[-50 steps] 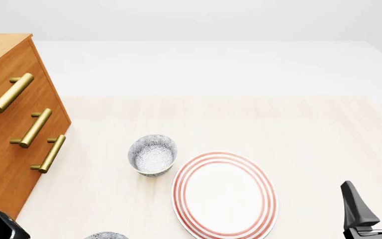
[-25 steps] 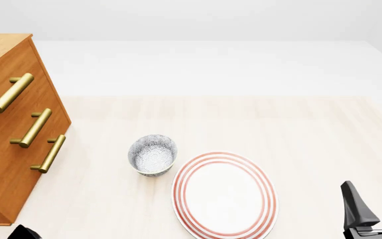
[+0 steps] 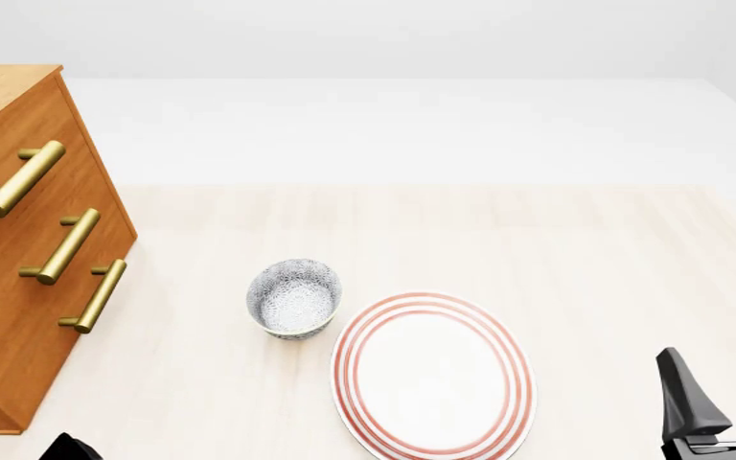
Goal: Stack the bowl in the middle on the bowl at the back.
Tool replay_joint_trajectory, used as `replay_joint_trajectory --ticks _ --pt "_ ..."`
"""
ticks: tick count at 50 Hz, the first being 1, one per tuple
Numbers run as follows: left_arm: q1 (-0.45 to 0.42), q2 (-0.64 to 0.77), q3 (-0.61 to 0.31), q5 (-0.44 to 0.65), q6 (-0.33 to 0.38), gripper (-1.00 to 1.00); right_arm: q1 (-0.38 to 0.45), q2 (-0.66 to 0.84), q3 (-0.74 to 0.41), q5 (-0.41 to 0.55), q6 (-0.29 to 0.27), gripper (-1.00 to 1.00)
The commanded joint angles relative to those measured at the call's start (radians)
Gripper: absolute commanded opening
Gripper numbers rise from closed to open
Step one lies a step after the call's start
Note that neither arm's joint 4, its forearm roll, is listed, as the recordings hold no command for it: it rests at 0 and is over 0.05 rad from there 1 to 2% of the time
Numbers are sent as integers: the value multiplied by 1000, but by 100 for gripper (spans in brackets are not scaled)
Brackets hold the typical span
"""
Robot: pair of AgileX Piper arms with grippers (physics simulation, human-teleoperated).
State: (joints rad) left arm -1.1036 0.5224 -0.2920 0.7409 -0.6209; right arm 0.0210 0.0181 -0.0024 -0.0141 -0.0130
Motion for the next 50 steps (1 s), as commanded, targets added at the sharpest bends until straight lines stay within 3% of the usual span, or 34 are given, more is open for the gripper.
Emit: replay_joint_trajectory --ticks 1,12,19,27,35,50 --pt "-2 6 -3 -6 5 100 1 -1 0 1 -1 100" --pt "8 -9 -9 14 13 100 1 -2 0 2 -2 100" --pt "58 -83 -95 127 44 100 1 -2 0 2 -2 100" --pt "82 -121 -131 176 52 100 2 -9 -1 7 3 100" --pt "165 -223 -258 328 73 100 1 -9 -1 7 5 100" --pt "281 -350 -339 464 97 100 -3 -5 -1 4 1 100"
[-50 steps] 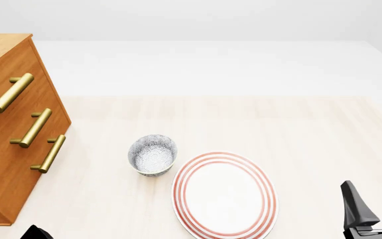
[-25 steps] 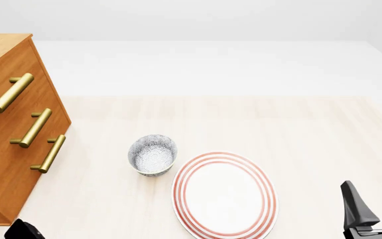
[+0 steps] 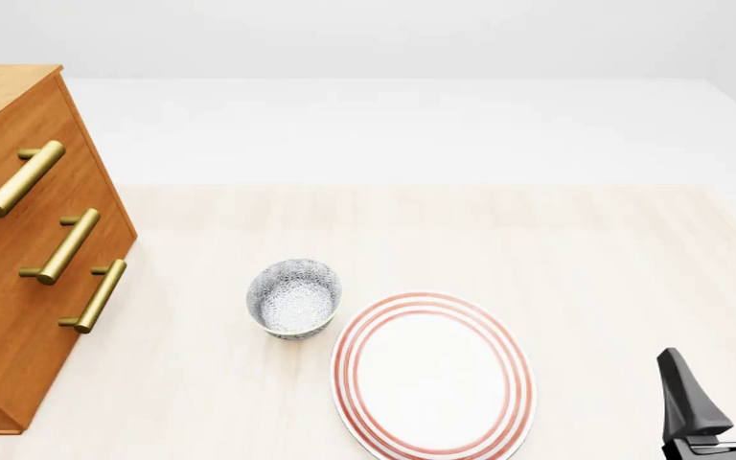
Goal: Stack the bowl in the middle on the bowl at the back.
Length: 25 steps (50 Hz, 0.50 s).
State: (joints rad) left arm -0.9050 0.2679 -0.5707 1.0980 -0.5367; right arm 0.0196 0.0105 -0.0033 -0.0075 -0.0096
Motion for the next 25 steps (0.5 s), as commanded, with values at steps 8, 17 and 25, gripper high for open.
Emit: replay_joint_trajectory --ticks 8,17,25 --pt "159 -113 -93 121 44 100 -4 6 0 -5 -1 100" --pt "242 -162 -87 122 58 100 -2 -3 1 3 -4 100" --pt "293 -181 -143 122 93 100 -2 -1 -1 5 5 100"
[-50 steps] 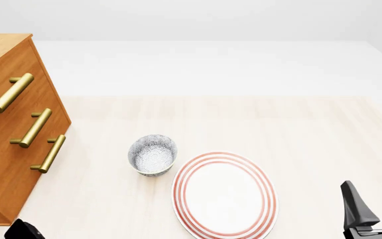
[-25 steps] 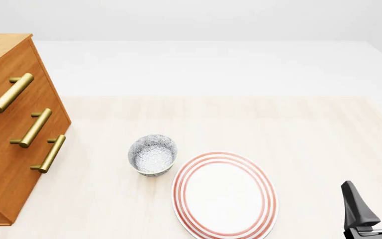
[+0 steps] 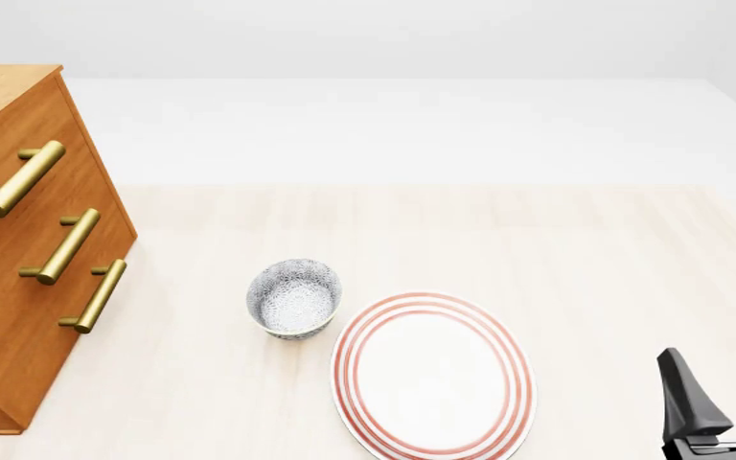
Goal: Stack the bowl in the middle on the bowl at the back.
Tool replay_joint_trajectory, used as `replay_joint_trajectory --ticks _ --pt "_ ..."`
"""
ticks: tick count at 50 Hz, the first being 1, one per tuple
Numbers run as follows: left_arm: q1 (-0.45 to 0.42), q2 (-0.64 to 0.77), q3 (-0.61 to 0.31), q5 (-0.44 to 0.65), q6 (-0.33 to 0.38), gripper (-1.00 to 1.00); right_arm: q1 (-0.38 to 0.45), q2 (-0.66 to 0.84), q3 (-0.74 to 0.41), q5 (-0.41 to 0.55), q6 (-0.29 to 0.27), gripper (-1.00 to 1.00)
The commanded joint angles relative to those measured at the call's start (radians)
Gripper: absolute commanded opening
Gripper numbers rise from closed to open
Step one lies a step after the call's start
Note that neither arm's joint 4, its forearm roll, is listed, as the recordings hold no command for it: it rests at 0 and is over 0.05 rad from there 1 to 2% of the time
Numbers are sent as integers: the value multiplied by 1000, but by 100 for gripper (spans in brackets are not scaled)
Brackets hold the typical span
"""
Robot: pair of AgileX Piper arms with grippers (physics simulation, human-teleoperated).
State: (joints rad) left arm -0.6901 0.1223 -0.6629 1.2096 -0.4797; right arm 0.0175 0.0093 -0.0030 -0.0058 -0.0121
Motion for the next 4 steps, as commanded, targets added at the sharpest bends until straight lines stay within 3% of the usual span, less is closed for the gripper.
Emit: replay_joint_trajectory --ticks 1,4 --pt "89 -38 -60 10 43 100 0 6 -2 0 12 100" --pt "106 -47 -84 10 39 100 -24 7 -13 6 39 100"
